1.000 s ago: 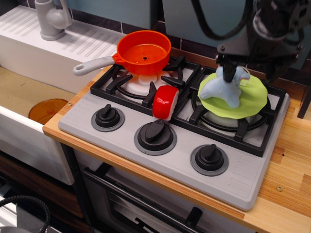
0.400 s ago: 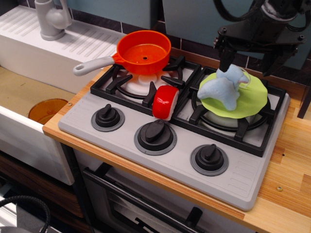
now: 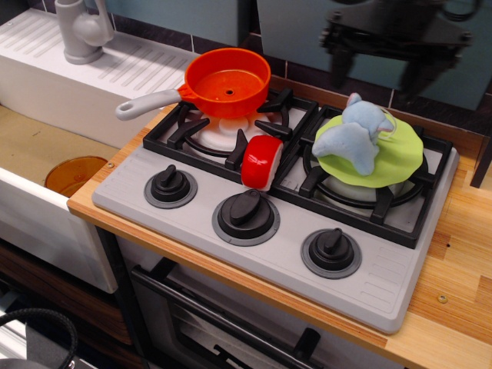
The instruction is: End effector transition from object to object
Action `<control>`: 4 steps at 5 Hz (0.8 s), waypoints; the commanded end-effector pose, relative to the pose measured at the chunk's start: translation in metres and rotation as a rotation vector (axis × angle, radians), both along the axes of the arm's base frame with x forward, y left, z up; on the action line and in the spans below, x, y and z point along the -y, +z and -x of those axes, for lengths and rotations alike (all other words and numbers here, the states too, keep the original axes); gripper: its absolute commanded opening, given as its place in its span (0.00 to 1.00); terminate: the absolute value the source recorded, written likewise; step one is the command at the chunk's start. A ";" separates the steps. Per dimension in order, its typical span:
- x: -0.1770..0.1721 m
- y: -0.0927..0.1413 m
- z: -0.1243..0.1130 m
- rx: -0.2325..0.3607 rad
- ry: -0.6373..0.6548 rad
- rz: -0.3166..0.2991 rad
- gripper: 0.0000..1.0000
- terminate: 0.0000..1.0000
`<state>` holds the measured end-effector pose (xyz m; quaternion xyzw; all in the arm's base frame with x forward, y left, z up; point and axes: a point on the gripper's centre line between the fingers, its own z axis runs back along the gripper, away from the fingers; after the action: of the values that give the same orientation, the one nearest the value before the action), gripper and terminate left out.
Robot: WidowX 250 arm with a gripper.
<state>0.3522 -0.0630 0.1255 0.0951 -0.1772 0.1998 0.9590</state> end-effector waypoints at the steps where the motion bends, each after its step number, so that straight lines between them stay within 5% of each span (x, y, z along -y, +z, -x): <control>1: -0.032 0.017 0.006 0.068 -0.017 -0.024 1.00 0.00; 4: -0.055 -0.049 0.043 0.151 -0.008 0.024 1.00 0.00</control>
<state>0.2992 -0.0073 0.0559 0.0782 -0.2170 0.2021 0.9518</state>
